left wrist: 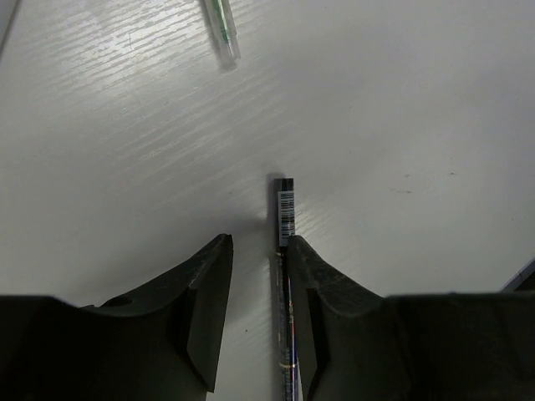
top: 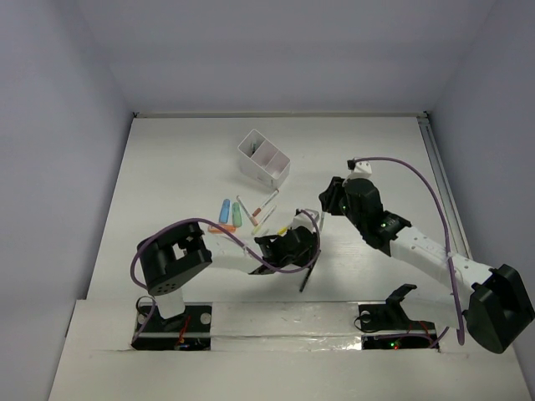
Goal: Sort the stationery into containers
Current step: Pick up the pen from the center of the board.
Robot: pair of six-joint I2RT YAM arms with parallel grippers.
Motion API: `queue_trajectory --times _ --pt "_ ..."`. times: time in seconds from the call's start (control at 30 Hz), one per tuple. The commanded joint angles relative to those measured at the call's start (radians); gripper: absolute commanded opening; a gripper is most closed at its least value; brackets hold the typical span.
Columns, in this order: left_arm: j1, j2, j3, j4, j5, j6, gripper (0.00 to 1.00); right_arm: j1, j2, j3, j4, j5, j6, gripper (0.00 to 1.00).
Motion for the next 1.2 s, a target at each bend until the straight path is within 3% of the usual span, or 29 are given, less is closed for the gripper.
queue_trajectory --times 0.0,0.43,0.6,0.87,1.0,1.1,1.17 --pt "-0.006 -0.025 0.012 0.004 -0.014 -0.016 0.32 -0.004 -0.024 0.001 0.031 -0.001 -0.013 0.41" --pt "-0.026 0.004 0.012 0.053 0.03 -0.002 0.33 -0.004 -0.015 0.004 0.027 -0.005 -0.011 0.41" --pt "-0.044 0.052 0.041 0.015 -0.005 0.01 0.22 -0.004 -0.021 0.002 0.024 0.001 -0.009 0.41" --pt "-0.09 0.153 0.15 -0.171 -0.207 0.047 0.2 -0.004 -0.035 0.01 -0.006 0.05 -0.011 0.41" --pt "-0.1 0.167 0.148 -0.18 -0.241 0.052 0.08 -0.013 -0.038 0.028 -0.072 0.097 -0.016 0.43" --pt "-0.1 0.153 0.139 -0.179 -0.26 0.059 0.0 -0.023 -0.035 0.037 -0.089 0.104 -0.017 0.52" --pt "-0.1 0.135 0.13 -0.176 -0.273 0.068 0.0 -0.032 -0.025 0.045 -0.106 0.102 -0.017 0.56"
